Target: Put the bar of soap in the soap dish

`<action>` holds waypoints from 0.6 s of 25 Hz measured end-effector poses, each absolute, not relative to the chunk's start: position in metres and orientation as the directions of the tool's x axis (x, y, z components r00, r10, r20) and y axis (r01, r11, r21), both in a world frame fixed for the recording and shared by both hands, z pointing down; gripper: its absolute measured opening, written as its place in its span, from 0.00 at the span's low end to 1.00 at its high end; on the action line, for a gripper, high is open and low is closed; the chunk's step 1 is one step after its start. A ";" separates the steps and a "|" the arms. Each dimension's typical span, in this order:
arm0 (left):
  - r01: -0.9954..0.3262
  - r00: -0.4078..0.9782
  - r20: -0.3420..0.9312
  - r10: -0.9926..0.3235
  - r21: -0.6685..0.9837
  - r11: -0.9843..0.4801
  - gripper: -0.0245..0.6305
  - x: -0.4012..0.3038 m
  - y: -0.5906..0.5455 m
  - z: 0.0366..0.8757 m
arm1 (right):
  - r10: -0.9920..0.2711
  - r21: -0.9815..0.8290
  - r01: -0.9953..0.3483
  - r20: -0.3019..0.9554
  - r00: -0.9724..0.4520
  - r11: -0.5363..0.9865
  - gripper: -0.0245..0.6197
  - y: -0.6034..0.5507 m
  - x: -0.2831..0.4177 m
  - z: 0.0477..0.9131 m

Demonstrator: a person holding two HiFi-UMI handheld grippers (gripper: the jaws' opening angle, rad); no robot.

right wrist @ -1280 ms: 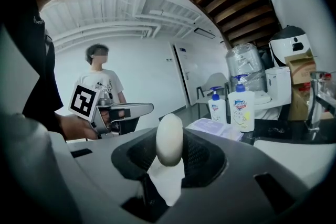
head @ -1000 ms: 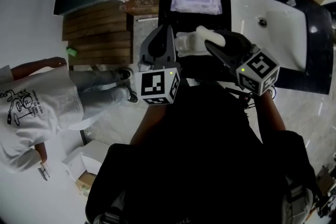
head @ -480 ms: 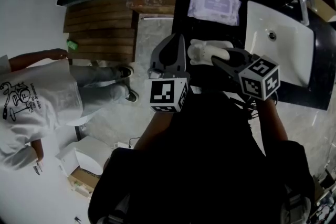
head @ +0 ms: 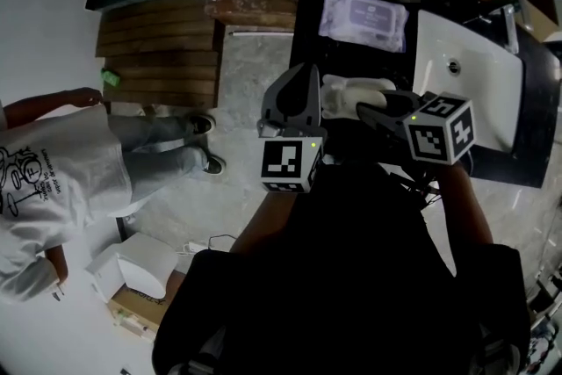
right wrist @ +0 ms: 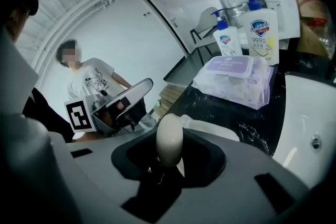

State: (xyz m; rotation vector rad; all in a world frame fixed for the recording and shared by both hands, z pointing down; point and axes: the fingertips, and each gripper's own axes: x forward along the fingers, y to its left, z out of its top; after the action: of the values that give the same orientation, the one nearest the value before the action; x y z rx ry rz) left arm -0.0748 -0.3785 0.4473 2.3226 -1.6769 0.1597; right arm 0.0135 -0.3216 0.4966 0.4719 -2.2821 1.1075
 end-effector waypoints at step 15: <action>-0.937 0.341 0.245 -0.908 0.169 -0.306 0.04 -0.086 -0.386 0.451 | -0.179 -0.632 -0.638 0.634 -0.752 0.440 0.22 -0.339 0.016 0.494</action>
State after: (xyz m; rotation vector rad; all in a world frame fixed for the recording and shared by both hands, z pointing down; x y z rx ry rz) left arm -0.0857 -0.3856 0.4506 2.3282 -1.6512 0.1487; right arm 0.0155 -0.3389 0.4941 0.6860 -2.2147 1.2701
